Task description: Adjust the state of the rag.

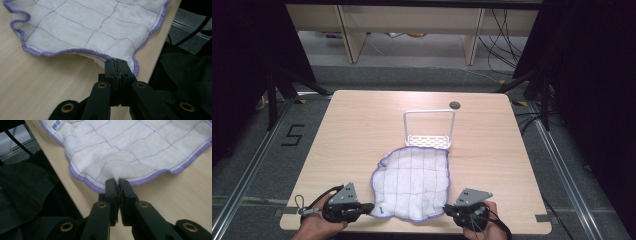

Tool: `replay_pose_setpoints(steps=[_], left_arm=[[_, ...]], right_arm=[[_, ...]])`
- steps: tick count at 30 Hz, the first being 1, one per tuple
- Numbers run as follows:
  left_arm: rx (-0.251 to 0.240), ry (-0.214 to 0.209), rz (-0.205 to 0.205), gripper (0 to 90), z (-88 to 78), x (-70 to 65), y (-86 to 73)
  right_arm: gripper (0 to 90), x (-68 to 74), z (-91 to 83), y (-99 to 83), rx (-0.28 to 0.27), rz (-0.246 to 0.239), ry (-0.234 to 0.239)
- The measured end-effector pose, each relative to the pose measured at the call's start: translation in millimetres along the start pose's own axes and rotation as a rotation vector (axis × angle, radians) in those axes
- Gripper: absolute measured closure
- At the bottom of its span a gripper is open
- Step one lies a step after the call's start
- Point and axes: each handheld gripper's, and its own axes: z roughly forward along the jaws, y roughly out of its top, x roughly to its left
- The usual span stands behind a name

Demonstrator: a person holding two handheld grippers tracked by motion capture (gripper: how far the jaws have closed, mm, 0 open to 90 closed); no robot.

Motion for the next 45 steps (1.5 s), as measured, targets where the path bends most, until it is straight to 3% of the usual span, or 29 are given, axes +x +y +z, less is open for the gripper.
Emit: replay_pose_setpoints(steps=[2, 4, 5, 6, 9, 12, 13, 16, 17, 21, 22, 24, 25, 27, 29, 36, 41, 42, 43, 44, 45], left_arm=[[0.004, -0.010, -0.009, 88.2, -0.7, -4.2, -2.1], [0.011, -0.033, 0.010, 88.2, -4.1, -14.8, -7.2], [0.016, -0.037, 0.019, 88.2, -4.3, -16.0, -9.4], [0.016, -0.037, 0.019, 88.2, -4.3, -16.0, -9.4], [0.036, -0.039, -0.012, 87.8, 1.4, -16.7, -18.5], [0.063, -0.039, -0.036, 84.7, 5.7, -14.9, -21.9], [0.082, -0.022, -0.031, 82.2, 7.1, -14.6, -23.4], [0.079, -0.003, -0.052, 59.0, 4.9, -12.1, -22.2], [0.047, 0.016, -0.095, 54.9, 1.1, -6.9, -19.5], [-0.007, 0.102, -0.151, 39.6, -5.8, 12.8, -8.1], [-0.015, 0.116, -0.143, 38.8, -6.1, 19.9, -4.4], [-0.028, 0.148, -0.171, 36.0, -4.0, 30.6, 4.3], [-0.022, 0.165, -0.161, 34.9, -3.2, 37.4, 8.7], [-0.027, 0.186, -0.175, 33.6, 0.7, 50.0, 16.6], [-0.027, 0.204, -0.179, 33.1, 3.7, 62.3, 23.4], [-0.015, 0.250, -0.208, 31.3, 20.2, 93.3, 38.1], [0.020, 0.265, -0.214, 30.4, 26.7, 108.2, 42.9], [0.020, 0.265, -0.214, 30.3, 26.7, 108.2, 42.9], [0.010, 0.276, -0.236, 30.4, 28.6, 114.7, 43.4], [0.018, 0.279, -0.240, 30.4, 29.4, 118.3, 43.9], [0.022, 0.284, -0.245, 30.4, 31.1, 121.4, 44.0]], right_arm=[[87.1, 2.2, -2.9, -4.8, 0.005, 0.015, 0.011], [87.2, 6.6, -10.6, -18.7, 0.008, 0.006, 0.003], [87.2, 7.2, -14.5, -21.8, 0.035, 0.017, 0.010], [87.2, 7.4, -14.7, -26.1, 0.025, 0.015, 0.008], [86.8, 8.1, -14.3, -33.4, 0.071, 0.037, 0.007], [83.9, 8.8, -8.0, -36.0, 0.071, 0.045, 0.010], [75.3, 7.4, -3.0, -35.5, 0.085, 0.005, 0.025], [59.4, 3.1, -6.3, -33.2, 0.085, 0.034, 0.015], [57.6, 0.3, -7.4, -32.2, 0.057, 0.056, -0.010], [50.5, -14.7, -14.6, -20.3, 0.013, 0.074, -0.070], [49.6, -20.7, -13.3, -16.5, -0.007, 0.083, -0.077], [47.3, -33.7, -9.0, -8.4, -0.033, 0.080, -0.099], [46.8, -39.3, -6.0, -4.0, -0.039, 0.096, -0.116], [46.7, -53.5, 1.5, 3.0, -0.048, 0.082, -0.138], [46.1, -63.2, 8.4, 9.3, -0.046, 0.110, -0.150], [45.9, -96.7, 30.2, 27.1, -0.074, 0.134, -0.176], [46.1, -110.5, 43.7, 39.7, -0.060, 0.127, -0.177], [46.1, -110.6, 44.8, 41.7, -0.048, 0.148, -0.177], [46.2, -113.9, 48.4, 43.8, -0.056, 0.134, -0.181], [46.8, -114.5, 49.9, 46.5, -0.038, 0.159, -0.176], [47.0, -118.3, 53.8, 48.0, -0.049, 0.142, -0.173]])
